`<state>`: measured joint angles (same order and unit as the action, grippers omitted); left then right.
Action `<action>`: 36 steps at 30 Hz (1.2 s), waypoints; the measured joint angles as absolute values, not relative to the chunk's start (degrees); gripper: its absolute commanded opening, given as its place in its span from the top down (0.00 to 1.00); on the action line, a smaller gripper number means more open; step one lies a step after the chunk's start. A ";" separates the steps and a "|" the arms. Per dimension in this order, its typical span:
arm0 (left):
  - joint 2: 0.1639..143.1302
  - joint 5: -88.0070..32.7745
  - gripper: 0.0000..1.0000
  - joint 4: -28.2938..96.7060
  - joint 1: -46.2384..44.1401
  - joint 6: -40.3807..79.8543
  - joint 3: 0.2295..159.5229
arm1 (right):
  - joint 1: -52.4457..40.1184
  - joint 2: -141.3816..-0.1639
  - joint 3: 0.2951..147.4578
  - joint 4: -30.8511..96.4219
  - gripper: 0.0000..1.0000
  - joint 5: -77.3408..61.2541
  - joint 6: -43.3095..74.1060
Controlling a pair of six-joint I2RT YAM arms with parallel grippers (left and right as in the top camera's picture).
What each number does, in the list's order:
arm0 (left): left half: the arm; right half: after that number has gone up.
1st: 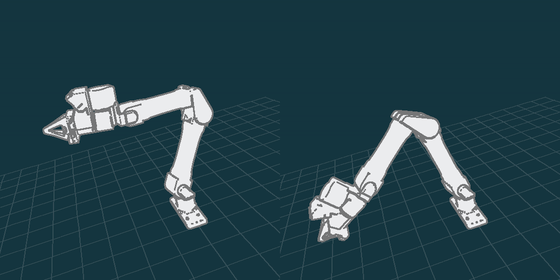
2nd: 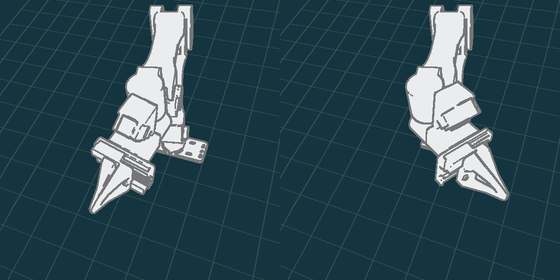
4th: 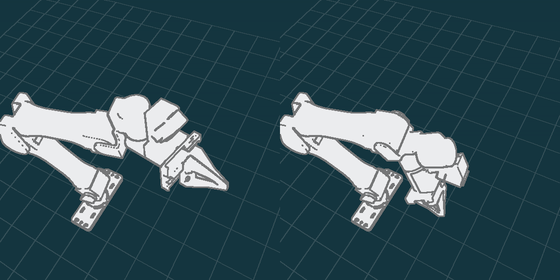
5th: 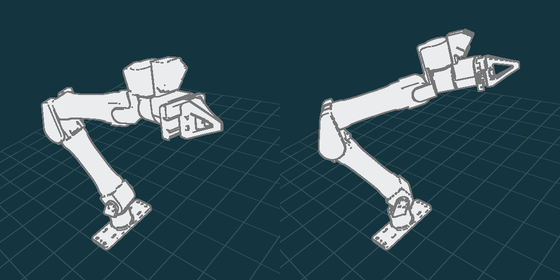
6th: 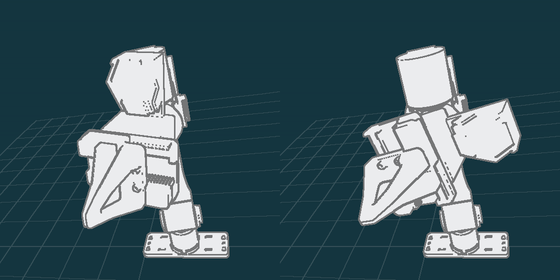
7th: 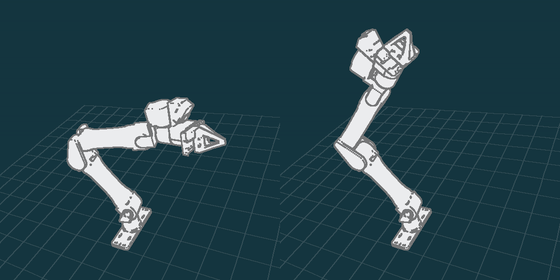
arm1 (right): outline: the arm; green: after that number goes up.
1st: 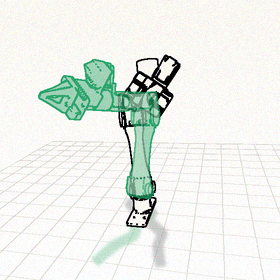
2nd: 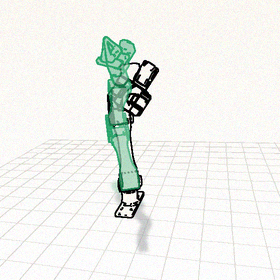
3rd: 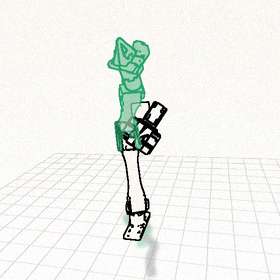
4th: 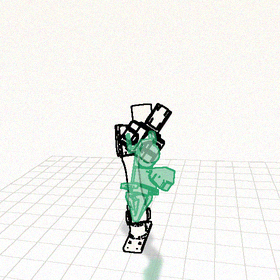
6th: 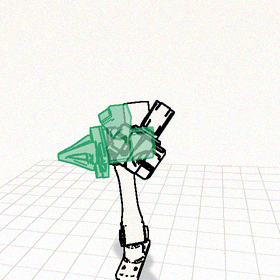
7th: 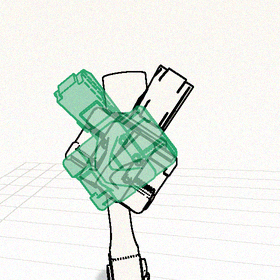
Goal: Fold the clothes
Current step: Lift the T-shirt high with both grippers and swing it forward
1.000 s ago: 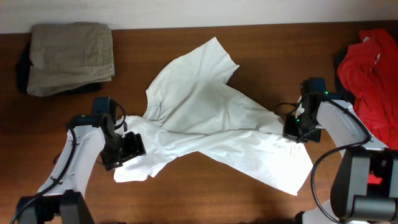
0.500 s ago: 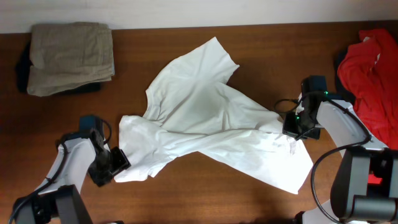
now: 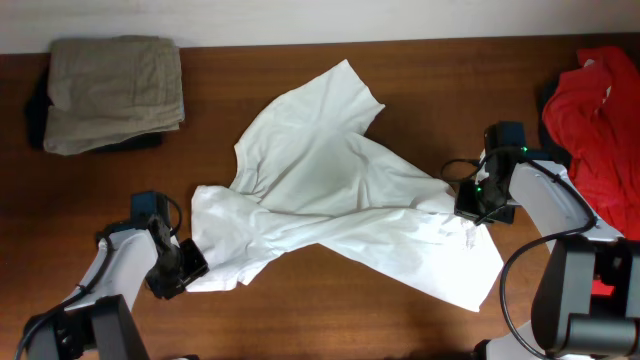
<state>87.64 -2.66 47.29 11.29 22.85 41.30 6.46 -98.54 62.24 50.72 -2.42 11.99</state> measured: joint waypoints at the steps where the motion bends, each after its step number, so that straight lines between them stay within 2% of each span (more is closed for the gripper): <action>1: 87.77 -2.50 0.48 47.27 11.29 23.24 41.30 | 6.46 -98.54 62.24 50.72 0.96 -2.42 12.03; 2: 88.23 -2.28 0.48 47.13 11.29 23.64 41.28 | 6.46 -98.54 62.24 50.70 0.96 -2.42 12.03; 3: 88.71 -2.28 0.54 47.18 11.29 23.86 41.52 | 6.46 -98.54 62.24 50.70 0.96 -2.42 12.01; 5: 89.56 -2.44 0.77 47.27 11.29 23.94 41.93 | 6.46 -98.54 62.24 50.70 0.96 -2.42 12.03; 6: 90.21 -2.70 0.99 47.22 11.29 24.29 42.48 | 6.46 -98.54 62.24 50.70 0.96 -2.39 12.03; 10: 91.22 -4.19 0.99 47.29 11.25 24.71 43.81 | 6.46 -98.52 62.70 52.71 0.96 -2.44 12.03; 15: 93.19 -3.29 0.99 55.86 11.22 24.64 52.16 | 6.46 -94.96 76.07 62.72 0.96 -2.61 11.99; 24: 80.84 -3.11 0.99 72.60 11.18 22.04 100.64 | 6.46 -88.38 114.43 84.44 0.96 -3.11 11.53; 28: 72.42 -3.05 0.99 79.18 11.18 21.85 121.80 | 6.46 -86.19 139.94 93.06 0.96 -4.45 11.57; 32: 66.85 -4.14 0.99 82.94 11.18 21.85 133.49 | 6.46 -84.44 155.48 96.95 0.96 -6.72 11.57; 36: 67.00 -4.91 0.99 82.43 11.18 21.85 135.61 | 6.46 -84.60 158.10 95.57 0.96 -7.20 11.60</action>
